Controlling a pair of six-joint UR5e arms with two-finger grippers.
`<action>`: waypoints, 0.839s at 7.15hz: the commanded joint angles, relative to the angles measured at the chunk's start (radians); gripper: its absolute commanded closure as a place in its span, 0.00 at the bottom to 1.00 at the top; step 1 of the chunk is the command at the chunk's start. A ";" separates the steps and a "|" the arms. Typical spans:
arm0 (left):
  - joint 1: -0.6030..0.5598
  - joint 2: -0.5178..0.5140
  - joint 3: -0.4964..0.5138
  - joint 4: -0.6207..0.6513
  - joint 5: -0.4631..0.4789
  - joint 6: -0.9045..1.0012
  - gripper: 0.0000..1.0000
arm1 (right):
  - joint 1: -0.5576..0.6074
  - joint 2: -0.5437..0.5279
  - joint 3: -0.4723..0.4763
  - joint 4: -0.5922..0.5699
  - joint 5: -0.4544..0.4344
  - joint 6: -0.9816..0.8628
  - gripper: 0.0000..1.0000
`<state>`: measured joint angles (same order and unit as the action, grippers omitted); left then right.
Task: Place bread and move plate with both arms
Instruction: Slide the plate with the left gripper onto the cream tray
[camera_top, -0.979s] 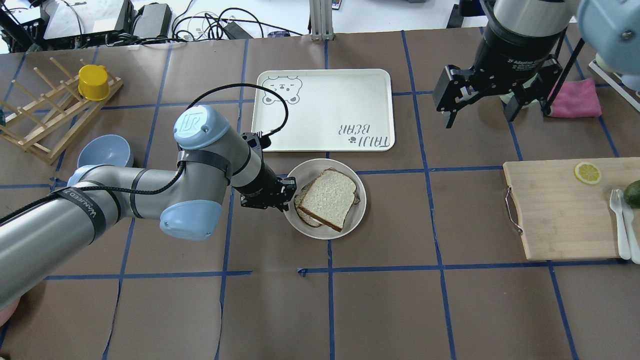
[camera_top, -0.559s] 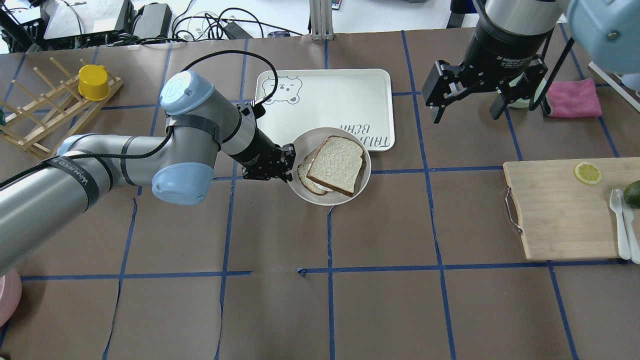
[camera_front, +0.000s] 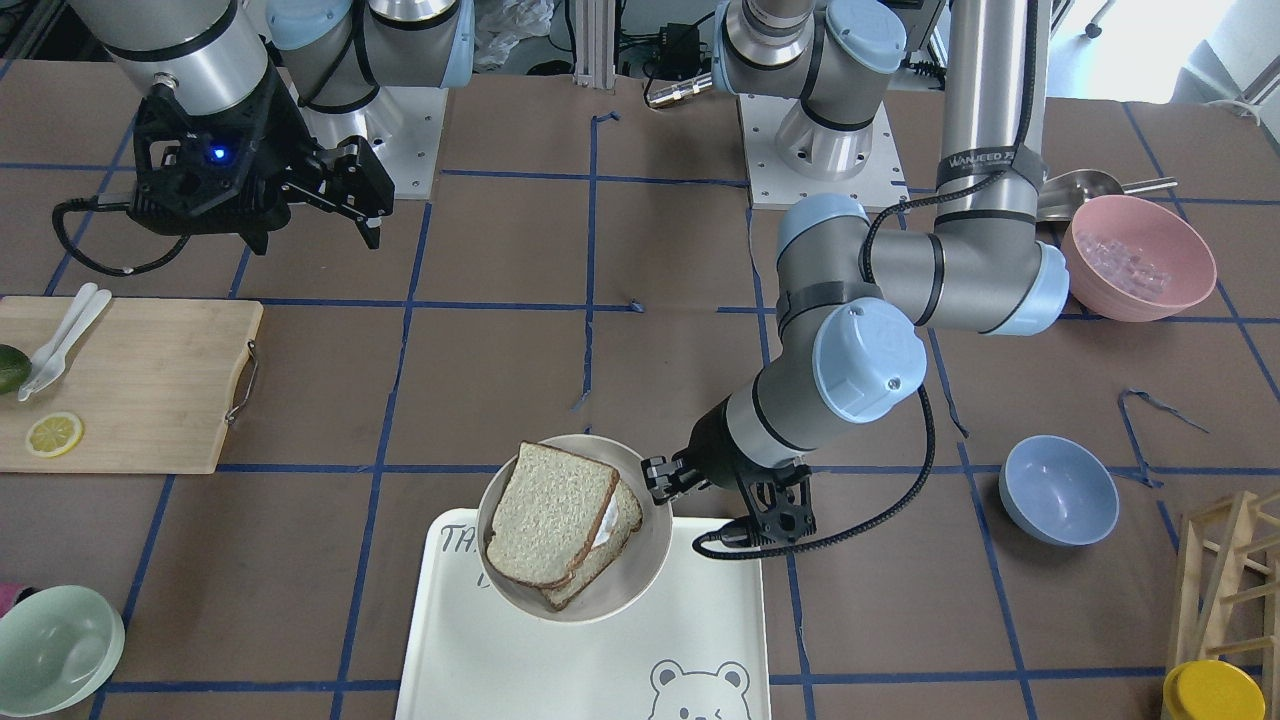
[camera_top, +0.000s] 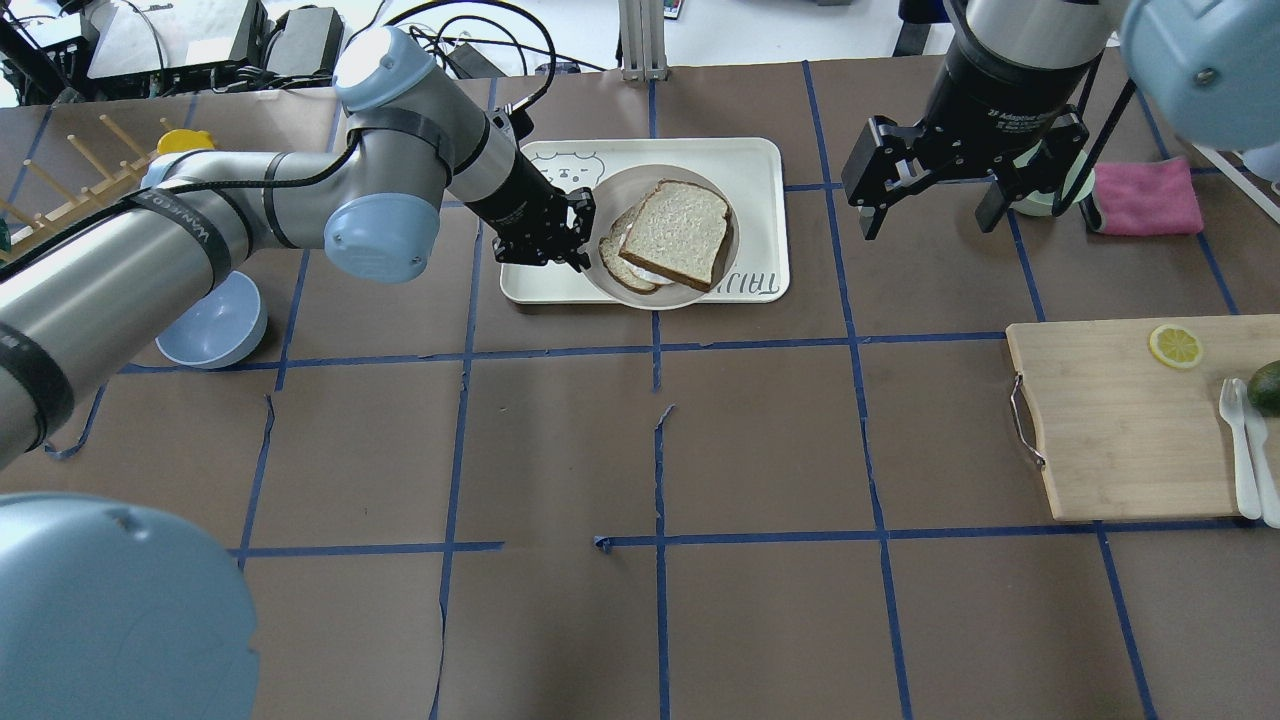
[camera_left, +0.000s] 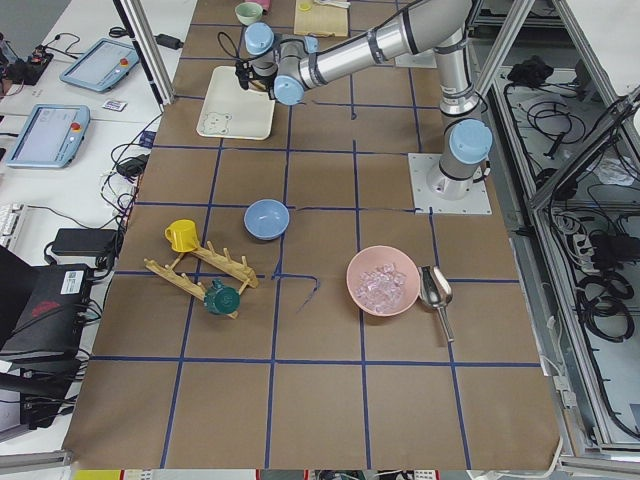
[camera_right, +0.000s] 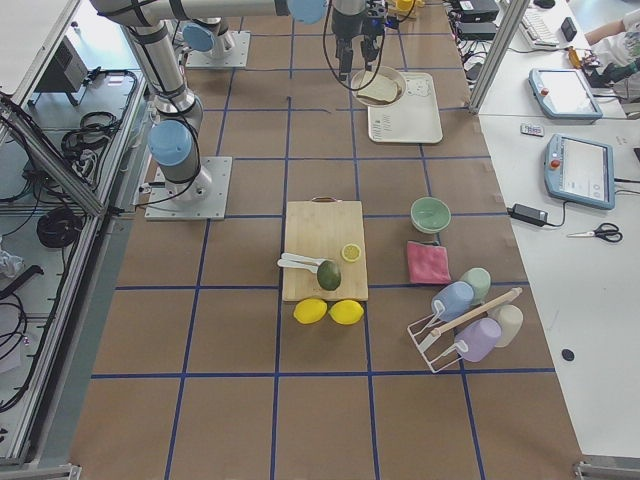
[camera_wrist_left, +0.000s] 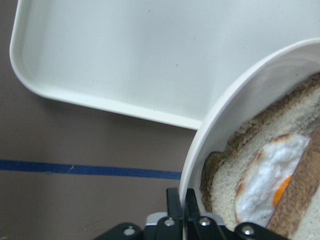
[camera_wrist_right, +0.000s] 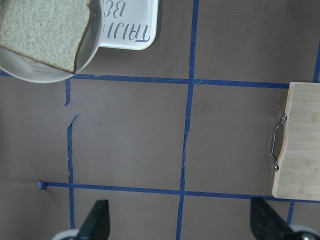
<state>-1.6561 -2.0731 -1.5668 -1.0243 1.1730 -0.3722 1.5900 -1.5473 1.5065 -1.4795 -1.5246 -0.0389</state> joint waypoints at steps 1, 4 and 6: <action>0.012 -0.143 0.175 -0.016 0.002 -0.022 1.00 | 0.001 0.001 0.003 0.001 0.001 0.001 0.00; 0.030 -0.205 0.186 -0.014 0.002 -0.024 1.00 | -0.001 0.000 0.001 0.001 0.000 0.001 0.00; 0.030 -0.234 0.179 -0.005 0.000 -0.025 1.00 | -0.001 0.000 0.003 0.010 -0.014 0.001 0.00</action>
<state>-1.6256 -2.2906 -1.3834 -1.0365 1.1733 -0.3966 1.5893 -1.5476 1.5090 -1.4766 -1.5289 -0.0383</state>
